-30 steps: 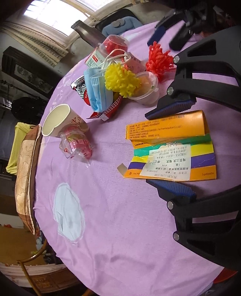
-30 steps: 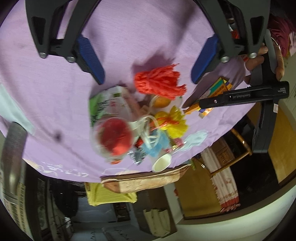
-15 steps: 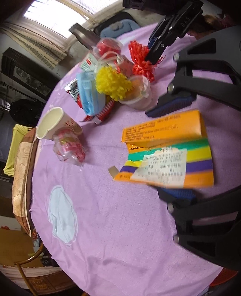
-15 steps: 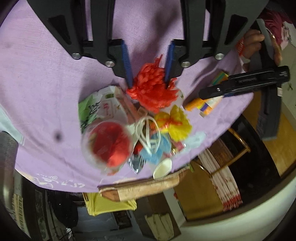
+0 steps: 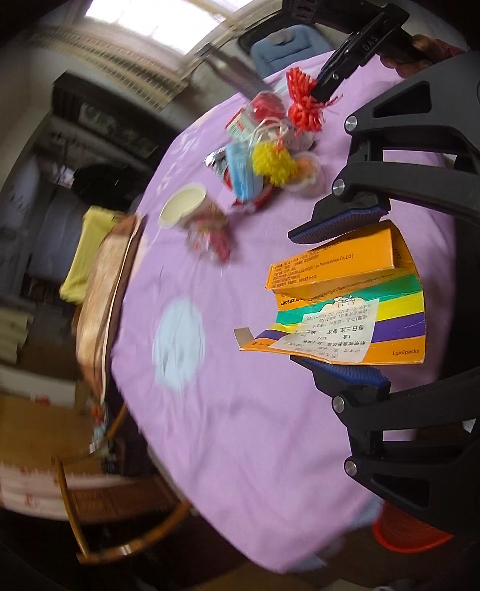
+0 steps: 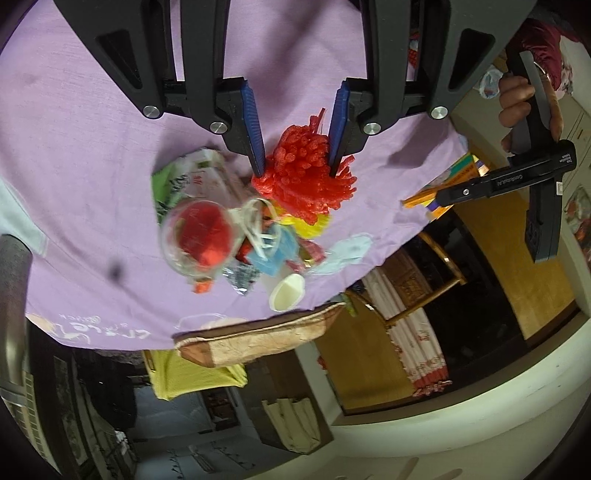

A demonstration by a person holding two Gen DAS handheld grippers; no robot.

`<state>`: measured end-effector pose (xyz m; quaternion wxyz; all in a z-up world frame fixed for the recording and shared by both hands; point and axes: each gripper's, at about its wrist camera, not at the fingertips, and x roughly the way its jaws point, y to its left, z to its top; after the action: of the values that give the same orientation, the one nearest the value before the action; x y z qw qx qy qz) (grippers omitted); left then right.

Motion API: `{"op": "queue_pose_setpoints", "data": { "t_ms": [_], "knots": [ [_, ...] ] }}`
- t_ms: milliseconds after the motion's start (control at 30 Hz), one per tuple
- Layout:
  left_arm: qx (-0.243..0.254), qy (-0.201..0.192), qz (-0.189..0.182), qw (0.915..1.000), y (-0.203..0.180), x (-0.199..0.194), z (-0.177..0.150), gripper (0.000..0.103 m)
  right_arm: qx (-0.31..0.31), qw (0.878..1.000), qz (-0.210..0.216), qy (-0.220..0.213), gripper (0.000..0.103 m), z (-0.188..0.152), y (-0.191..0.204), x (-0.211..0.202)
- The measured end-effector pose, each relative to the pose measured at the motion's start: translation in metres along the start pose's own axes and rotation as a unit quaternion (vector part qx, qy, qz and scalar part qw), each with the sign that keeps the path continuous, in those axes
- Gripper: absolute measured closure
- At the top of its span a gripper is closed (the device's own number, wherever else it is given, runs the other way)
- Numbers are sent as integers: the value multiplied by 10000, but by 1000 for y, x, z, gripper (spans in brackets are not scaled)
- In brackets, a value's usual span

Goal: Collect trash
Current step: 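Carry the snack box and red net to the red wastebasket and release both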

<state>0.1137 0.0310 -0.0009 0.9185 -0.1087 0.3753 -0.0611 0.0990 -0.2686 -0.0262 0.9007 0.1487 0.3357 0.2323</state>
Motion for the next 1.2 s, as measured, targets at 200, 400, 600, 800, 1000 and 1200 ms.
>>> {"op": "queue_pose_setpoints", "data": {
  "t_ms": [200,400,600,800,1000,1200],
  "knots": [
    [-787,-223,741,9939,71,-55,-32,45,-286,9986,442,105,69,7,29,9],
    [-1660,-239,1282,9775,154,-82,-66,45,-693,9939,738,427,69,9,82,35],
    [-2375,0,1738,9557,229,-86,-101,40,-1072,9873,867,787,69,6,137,60],
    [-2864,48,1673,9434,273,-99,-122,16,-1459,9762,1080,1186,68,-2,196,88],
    [-2931,-453,2591,9192,294,-130,-122,9,-1952,9559,1414,1676,68,-20,256,115],
    [-3032,-567,2957,9041,320,-141,-127,8,-2337,9334,1683,2140,66,-41,308,141]
  ]
}}
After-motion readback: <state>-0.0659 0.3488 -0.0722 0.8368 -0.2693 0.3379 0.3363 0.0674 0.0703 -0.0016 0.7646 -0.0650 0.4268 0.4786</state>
